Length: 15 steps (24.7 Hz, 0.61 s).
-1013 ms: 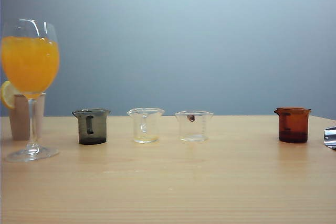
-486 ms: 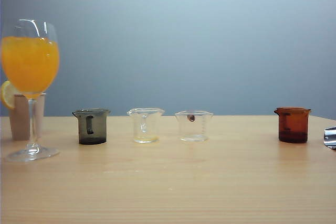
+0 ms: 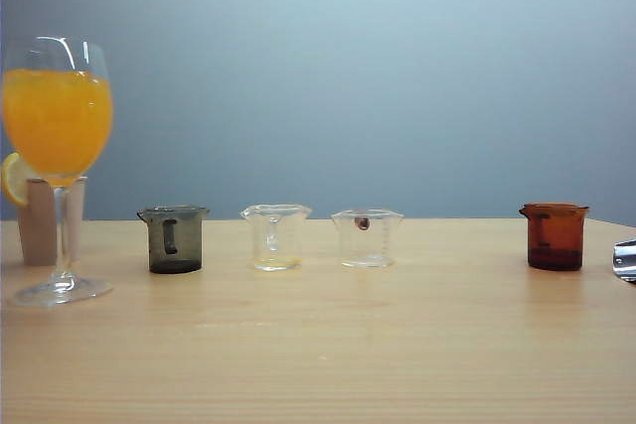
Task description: Pick up the third measuring cup from the left, pour the pineapple juice inside into the goblet, and finally put the measuring cup back in its original place.
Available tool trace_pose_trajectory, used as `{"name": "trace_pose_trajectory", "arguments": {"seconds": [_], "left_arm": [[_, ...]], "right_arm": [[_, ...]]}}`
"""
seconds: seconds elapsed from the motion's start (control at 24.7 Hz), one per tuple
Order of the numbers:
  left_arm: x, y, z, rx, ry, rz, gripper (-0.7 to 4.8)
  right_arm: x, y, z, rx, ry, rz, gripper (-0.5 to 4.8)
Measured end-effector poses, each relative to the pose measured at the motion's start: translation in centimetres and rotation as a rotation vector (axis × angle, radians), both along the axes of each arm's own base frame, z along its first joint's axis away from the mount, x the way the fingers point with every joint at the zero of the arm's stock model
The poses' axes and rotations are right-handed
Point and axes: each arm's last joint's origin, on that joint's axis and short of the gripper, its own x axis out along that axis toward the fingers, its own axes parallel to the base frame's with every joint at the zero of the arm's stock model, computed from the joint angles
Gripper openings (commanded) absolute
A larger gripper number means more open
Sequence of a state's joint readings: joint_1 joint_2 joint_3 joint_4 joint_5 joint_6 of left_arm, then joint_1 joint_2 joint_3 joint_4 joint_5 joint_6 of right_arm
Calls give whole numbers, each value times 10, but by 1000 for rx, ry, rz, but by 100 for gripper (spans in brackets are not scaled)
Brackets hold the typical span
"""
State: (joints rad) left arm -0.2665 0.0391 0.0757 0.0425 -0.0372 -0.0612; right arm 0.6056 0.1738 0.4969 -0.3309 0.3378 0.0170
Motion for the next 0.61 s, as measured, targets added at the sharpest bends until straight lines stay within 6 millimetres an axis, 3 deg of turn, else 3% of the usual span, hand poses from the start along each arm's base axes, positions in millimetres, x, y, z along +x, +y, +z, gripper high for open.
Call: {"name": "trace_pose_trajectory", "arguments": {"seconds": [0.24, 0.61], "left_arm": [[0, 16, -1, 54, -12, 125, -5], [2, 23, -11, 52, 30, 227, 6]], "right_arm": [[0, 0, 0, 0, 0, -1, -5], [0, 0, 0, 0, 0, 0, -5]]}}
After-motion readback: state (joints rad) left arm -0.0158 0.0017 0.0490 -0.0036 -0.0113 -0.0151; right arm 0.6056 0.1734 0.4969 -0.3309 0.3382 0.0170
